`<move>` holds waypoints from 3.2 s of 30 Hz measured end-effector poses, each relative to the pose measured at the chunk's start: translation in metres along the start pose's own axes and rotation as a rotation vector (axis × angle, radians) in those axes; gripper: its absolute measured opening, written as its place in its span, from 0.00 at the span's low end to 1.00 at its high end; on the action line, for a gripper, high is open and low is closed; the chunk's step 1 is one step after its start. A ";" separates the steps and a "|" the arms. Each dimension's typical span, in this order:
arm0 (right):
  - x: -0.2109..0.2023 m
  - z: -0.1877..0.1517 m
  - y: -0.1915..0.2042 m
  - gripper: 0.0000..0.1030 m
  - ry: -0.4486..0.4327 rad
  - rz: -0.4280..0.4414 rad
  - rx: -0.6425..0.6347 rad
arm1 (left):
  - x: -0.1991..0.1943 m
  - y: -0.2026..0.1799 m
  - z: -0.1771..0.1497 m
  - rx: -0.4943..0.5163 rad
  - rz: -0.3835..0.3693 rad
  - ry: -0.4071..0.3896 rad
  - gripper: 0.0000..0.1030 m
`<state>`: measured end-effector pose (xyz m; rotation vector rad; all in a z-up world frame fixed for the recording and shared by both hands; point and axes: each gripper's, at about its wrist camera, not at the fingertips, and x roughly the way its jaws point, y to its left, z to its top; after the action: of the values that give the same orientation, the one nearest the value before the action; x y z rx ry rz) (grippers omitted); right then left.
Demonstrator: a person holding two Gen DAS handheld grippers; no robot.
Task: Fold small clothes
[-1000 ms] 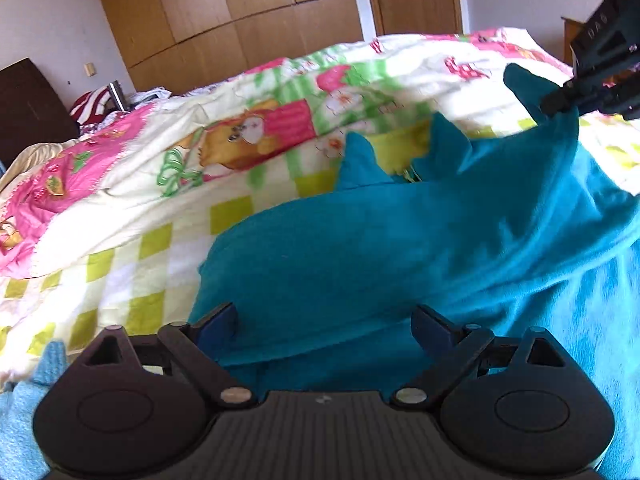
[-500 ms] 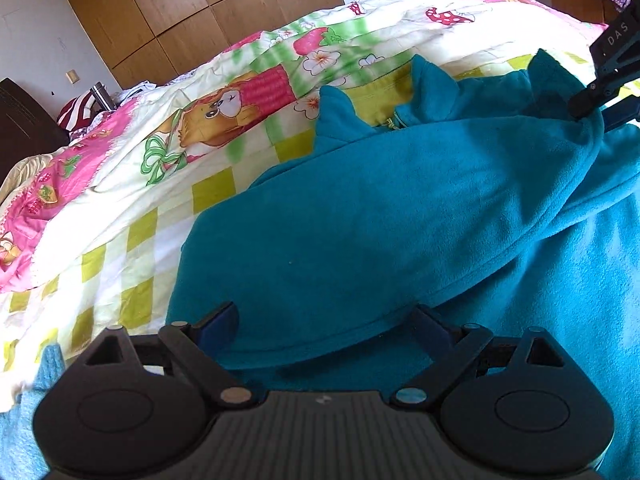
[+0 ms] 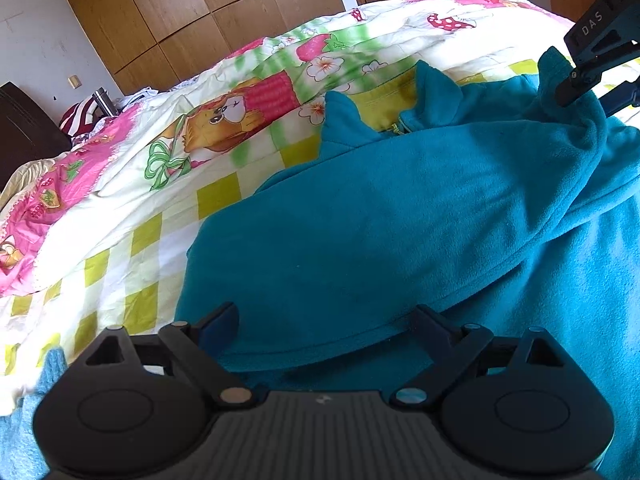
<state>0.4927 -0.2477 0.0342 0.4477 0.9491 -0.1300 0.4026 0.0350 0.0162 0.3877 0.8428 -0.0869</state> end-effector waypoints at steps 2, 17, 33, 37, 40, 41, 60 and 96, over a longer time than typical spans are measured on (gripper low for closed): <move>0.009 0.008 -0.004 0.08 0.064 0.049 0.080 | 0.004 0.002 -0.001 -0.001 0.007 0.012 1.00; -0.014 0.006 -0.029 0.08 -0.044 0.065 0.137 | -0.009 0.021 -0.025 -0.074 0.044 0.053 1.00; -0.023 0.011 0.104 0.21 0.064 0.283 -0.302 | -0.026 0.049 -0.045 -0.168 0.133 -0.012 1.00; 0.029 0.001 0.197 0.21 0.186 0.373 -0.539 | -0.018 0.049 -0.058 -0.160 0.210 -0.028 0.99; 0.056 -0.009 0.244 0.21 0.230 0.371 -0.689 | -0.013 0.052 -0.064 -0.200 0.217 -0.024 0.98; 0.063 -0.010 0.255 0.21 0.239 0.376 -0.717 | -0.012 0.054 -0.065 -0.213 0.220 -0.027 0.95; 0.116 -0.003 0.310 0.24 0.672 0.616 -0.997 | -0.006 0.042 -0.058 -0.366 0.312 -0.117 0.55; 0.110 -0.009 0.317 0.04 0.381 0.536 -0.617 | -0.031 0.083 -0.080 -0.432 0.210 -0.234 0.54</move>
<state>0.6457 0.0516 0.0397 0.1371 1.1468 0.7415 0.3439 0.1393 0.0159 0.0550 0.5651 0.2388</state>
